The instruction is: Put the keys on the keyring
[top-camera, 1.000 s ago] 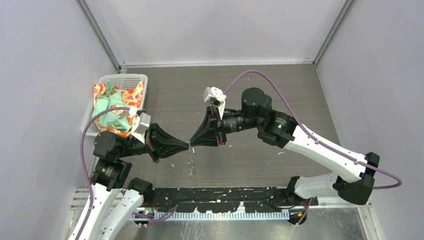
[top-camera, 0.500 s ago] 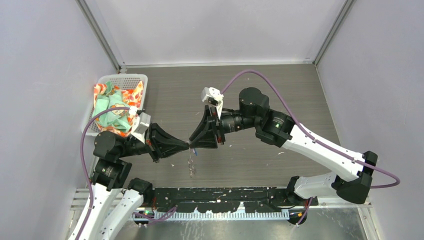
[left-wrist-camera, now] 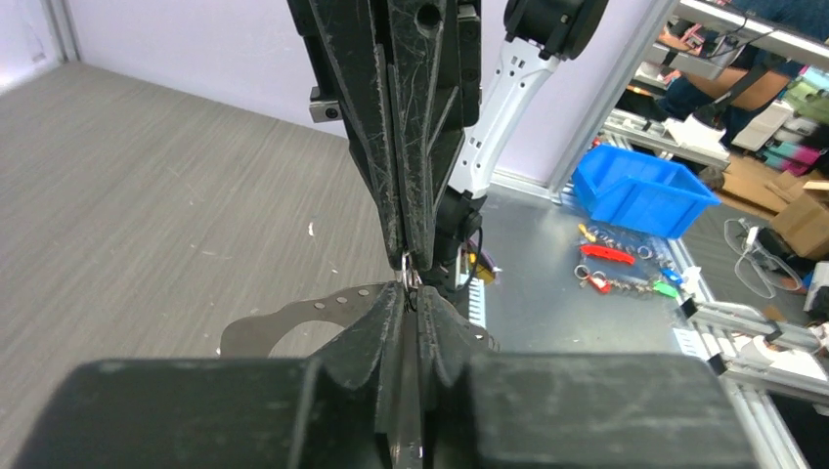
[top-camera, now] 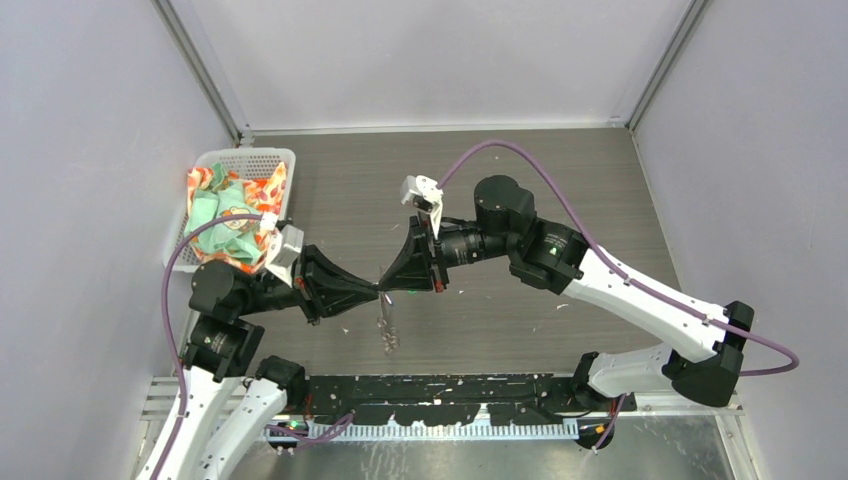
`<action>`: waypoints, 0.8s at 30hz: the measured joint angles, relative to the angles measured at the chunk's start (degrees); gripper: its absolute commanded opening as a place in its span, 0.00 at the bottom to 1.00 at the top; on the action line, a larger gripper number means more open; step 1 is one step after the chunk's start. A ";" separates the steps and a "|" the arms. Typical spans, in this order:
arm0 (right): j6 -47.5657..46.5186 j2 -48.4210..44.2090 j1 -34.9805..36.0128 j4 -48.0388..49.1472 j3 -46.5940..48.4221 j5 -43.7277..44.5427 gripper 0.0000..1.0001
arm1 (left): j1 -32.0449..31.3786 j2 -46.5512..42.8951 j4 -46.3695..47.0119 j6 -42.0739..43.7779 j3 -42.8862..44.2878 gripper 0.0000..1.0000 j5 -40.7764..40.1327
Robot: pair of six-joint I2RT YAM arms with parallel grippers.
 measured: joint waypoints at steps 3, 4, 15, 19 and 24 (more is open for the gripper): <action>-1.40 0.13 0.00 -4.52 1.27 1.53 0.01 | 0.00 0.20 -2.43 2.43 -0.02 0.40 -0.28; -2.14 0.26 0.00 -6.64 2.01 2.01 0.01 | 0.00 0.33 -3.67 3.61 0.00 0.43 -0.39; -13.68 7.34 1.18 -35.01 20.22 6.75 0.01 | 0.00 8.59 -18.53 16.59 5.60 0.51 3.93; -16.52 10.64 2.40 -41.46 24.06 8.26 0.01 | 0.00 12.46 -21.49 20.02 9.07 0.52 6.82; -18.88 14.47 3.85 -48.24 28.81 10.64 0.01 | 0.00 15.10 -24.13 23.23 11.26 0.48 10.23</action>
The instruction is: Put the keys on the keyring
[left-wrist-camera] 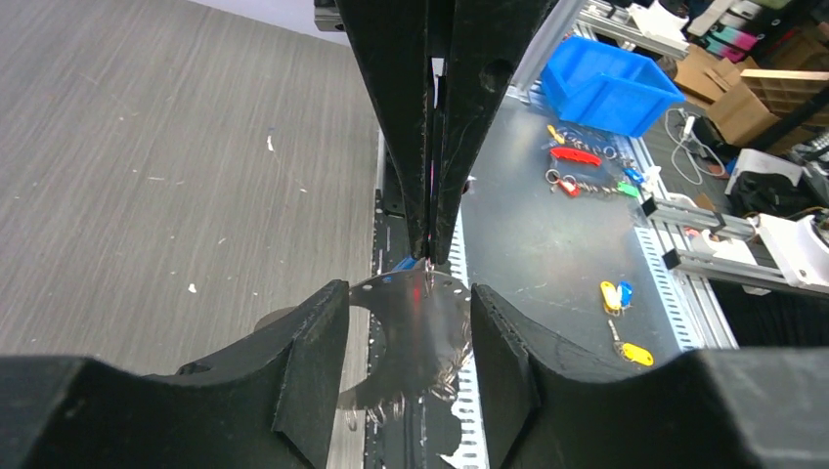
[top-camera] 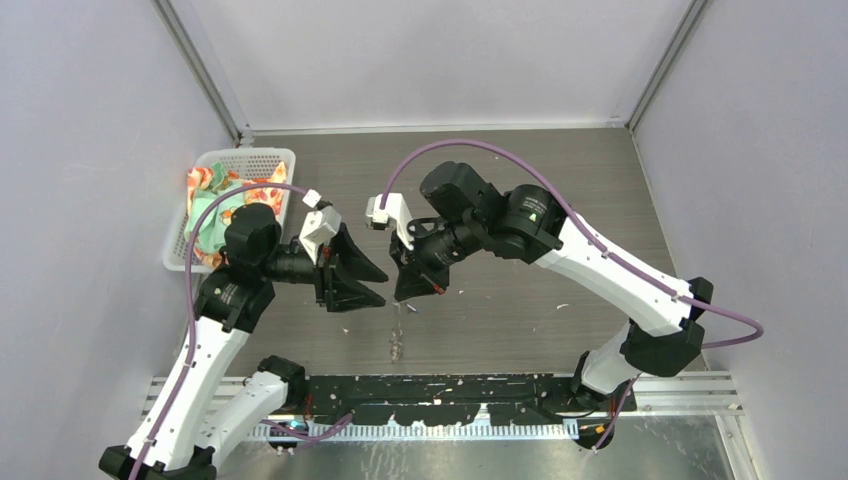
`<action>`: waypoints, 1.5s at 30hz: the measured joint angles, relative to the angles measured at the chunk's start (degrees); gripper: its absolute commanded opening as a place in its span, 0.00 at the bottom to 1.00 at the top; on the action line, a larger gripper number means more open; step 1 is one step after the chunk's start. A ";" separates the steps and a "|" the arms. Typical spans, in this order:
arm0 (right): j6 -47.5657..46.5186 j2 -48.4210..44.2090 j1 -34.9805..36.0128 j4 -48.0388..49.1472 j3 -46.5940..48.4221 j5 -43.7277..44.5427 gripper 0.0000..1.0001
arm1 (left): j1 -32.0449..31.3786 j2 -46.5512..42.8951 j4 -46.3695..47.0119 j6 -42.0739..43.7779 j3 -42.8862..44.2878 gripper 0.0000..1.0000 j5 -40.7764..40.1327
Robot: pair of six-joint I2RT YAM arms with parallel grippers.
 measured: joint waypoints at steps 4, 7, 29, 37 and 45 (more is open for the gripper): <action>-1.27 1.95 0.81 -2.86 3.37 1.38 0.01 | 0.00 0.46 -1.40 1.46 0.00 0.46 1.20; -1.68 2.29 1.11 -4.00 4.50 1.95 0.01 | 0.00 0.50 -2.86 2.82 0.00 0.43 1.51; -3.08 8.02 2.12 -10.05 13.49 4.57 0.01 | -1.81 2.34 -6.08 5.57 1.27 0.01 1.40; -3.21 8.90 2.38 -11.41 14.69 4.74 0.19 | -2.49 2.73 -6.56 7.58 1.27 0.00 0.26; 2.32 0.59 0.09 3.08 0.46 4.52 0.58 | -2.62 -1.49 2.86 -0.59 -3.93 0.00 -2.56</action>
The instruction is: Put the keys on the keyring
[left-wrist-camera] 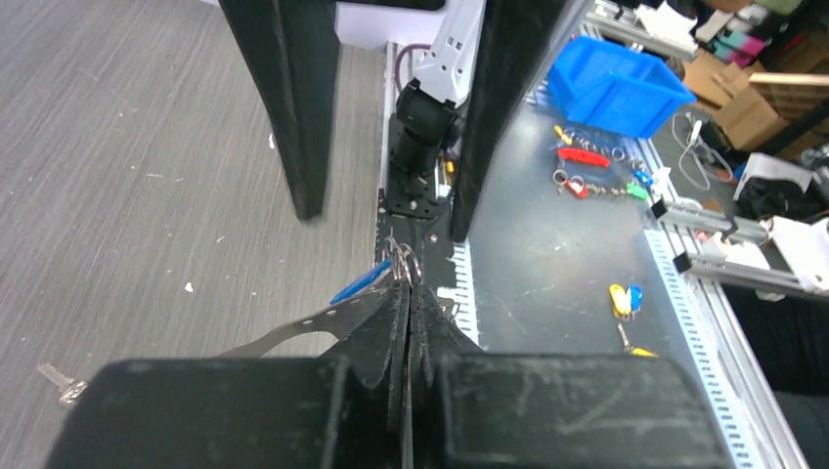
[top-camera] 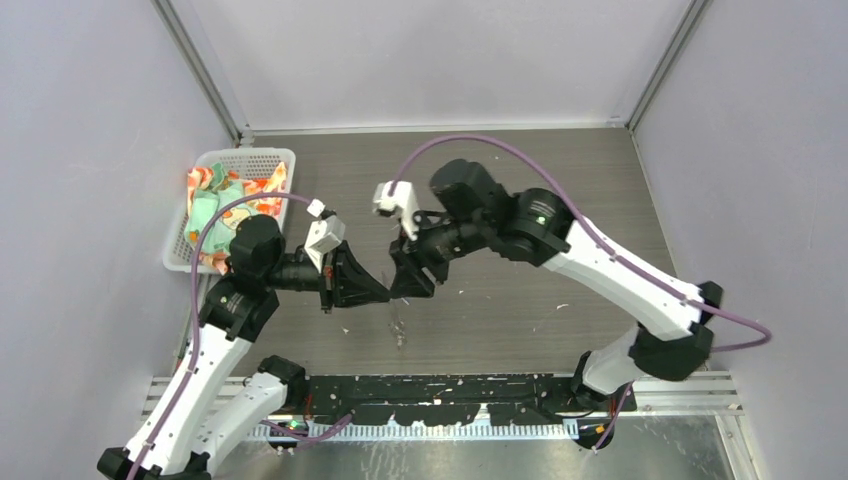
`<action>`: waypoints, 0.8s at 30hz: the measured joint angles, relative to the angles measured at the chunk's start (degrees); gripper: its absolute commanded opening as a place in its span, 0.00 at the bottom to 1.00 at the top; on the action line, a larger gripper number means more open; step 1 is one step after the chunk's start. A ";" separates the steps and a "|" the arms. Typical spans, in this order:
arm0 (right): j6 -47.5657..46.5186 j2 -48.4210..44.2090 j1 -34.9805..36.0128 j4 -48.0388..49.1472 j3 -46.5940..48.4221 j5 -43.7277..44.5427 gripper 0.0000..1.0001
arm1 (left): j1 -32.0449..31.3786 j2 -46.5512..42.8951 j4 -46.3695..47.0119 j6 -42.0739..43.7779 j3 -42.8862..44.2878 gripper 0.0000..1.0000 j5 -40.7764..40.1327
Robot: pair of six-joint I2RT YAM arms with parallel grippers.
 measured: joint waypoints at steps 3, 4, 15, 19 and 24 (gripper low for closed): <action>3.61 -7.50 -2.97 7.76 -8.66 -0.61 0.60 | 0.00 -1.79 4.66 -4.59 -2.21 0.00 -0.63; 4.85 -10.62 -4.07 10.62 -11.65 -0.83 0.60 | 0.00 -2.01 6.54 -6.49 -2.34 0.00 -0.96; 14.88 -23.21 -6.19 30.75 -26.14 -4.50 0.44 | 0.00 -1.07 15.39 -13.33 -1.38 0.00 -0.96; 16.92 -20.72 -6.19 32.52 -27.65 -6.10 0.33 | 0.00 -1.20 16.61 -13.55 -0.48 0.00 -0.76; 18.32 -19.85 -6.43 33.97 -28.48 -7.17 0.22 | 0.00 -1.46 17.09 -14.12 -0.37 0.00 -0.52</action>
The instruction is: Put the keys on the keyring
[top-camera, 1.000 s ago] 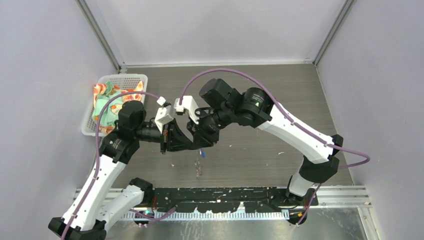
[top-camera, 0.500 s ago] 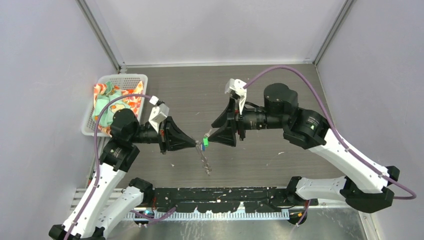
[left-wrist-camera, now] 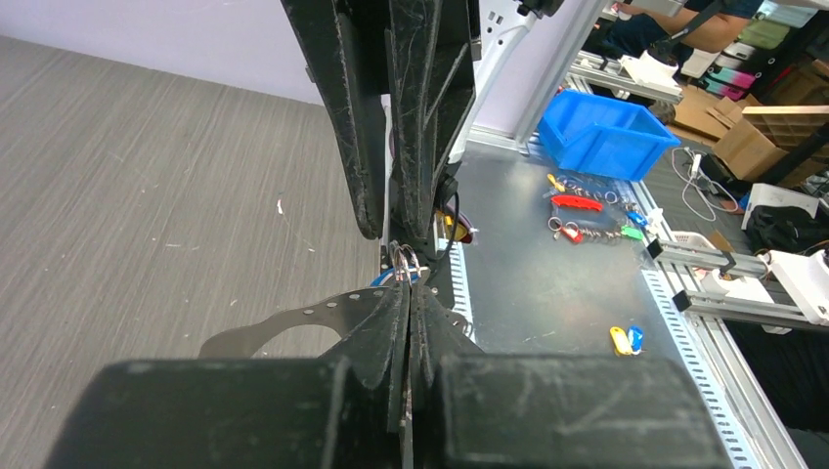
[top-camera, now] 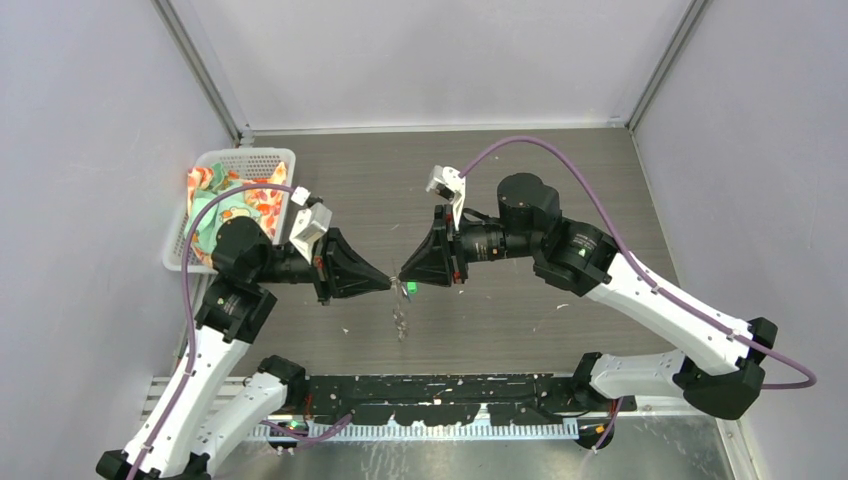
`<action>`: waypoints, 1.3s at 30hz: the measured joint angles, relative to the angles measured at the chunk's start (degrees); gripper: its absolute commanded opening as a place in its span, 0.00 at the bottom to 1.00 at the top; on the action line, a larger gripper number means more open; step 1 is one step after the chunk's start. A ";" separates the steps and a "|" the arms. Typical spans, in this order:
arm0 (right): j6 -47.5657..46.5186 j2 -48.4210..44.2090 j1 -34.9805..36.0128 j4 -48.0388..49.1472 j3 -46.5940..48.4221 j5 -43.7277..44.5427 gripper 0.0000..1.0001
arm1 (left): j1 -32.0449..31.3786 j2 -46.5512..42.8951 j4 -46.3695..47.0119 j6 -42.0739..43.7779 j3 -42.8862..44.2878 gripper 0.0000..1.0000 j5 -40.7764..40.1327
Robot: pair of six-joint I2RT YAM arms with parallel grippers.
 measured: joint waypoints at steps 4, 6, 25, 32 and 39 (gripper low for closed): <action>0.90 -0.13 -0.04 1.81 -0.76 -0.66 0.21 | 0.00 -0.26 0.07 -0.35 0.00 0.00 0.04; 1.18 -0.37 -0.13 2.19 -1.46 -1.03 0.22 | 0.00 -0.39 0.17 -0.39 0.00 0.00 0.07; 3.65 -1.55 -0.28 4.46 -5.31 -3.89 0.08 | 0.00 -0.52 0.37 -0.50 0.02 0.00 -0.02; 4.31 -1.62 -0.37 4.57 -6.03 -4.81 0.17 | 0.00 -0.52 0.90 -0.74 0.02 0.00 -0.04; 4.66 -1.60 -0.39 4.74 -6.84 -5.25 0.27 | 0.00 -0.52 1.57 -0.92 0.11 0.00 -0.07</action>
